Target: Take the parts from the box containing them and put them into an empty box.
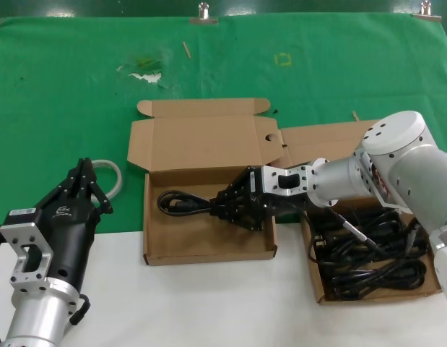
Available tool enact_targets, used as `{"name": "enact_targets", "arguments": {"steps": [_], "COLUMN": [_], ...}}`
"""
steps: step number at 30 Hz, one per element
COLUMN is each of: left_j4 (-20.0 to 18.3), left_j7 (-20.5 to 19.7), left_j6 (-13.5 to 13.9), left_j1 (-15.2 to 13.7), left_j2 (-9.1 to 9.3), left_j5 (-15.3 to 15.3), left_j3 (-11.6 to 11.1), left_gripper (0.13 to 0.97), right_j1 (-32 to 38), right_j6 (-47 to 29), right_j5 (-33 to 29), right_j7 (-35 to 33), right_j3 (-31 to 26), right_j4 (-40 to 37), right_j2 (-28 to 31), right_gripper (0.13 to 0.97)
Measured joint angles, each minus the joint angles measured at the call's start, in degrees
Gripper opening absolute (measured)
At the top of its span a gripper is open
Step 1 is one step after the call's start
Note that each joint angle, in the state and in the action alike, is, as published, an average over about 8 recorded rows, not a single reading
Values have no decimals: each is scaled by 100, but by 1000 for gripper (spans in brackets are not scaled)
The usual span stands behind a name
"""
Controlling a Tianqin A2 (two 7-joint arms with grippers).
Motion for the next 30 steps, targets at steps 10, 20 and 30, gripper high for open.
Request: {"name": "enact_targets", "arguments": {"steps": [10, 20, 30], "left_j4": [0, 0, 0], "left_j7": [0, 0, 0], "left_j6": [0, 0, 0], "left_j1": [0, 0, 0], "left_j2": [0, 0, 0], "left_j5": [0, 0, 0], "left_j3": [0, 0, 0], "left_gripper": [156, 156, 156], "right_j1": [75, 228, 280], "right_j6": [120, -149, -575], "right_j5": [95, 126, 288], "right_j7": [38, 199, 313], "right_j3": [122, 170, 338], "right_j4": [-7, 1, 34], "right_j2": [49, 238, 417], "right_gripper": [213, 298, 461]}}
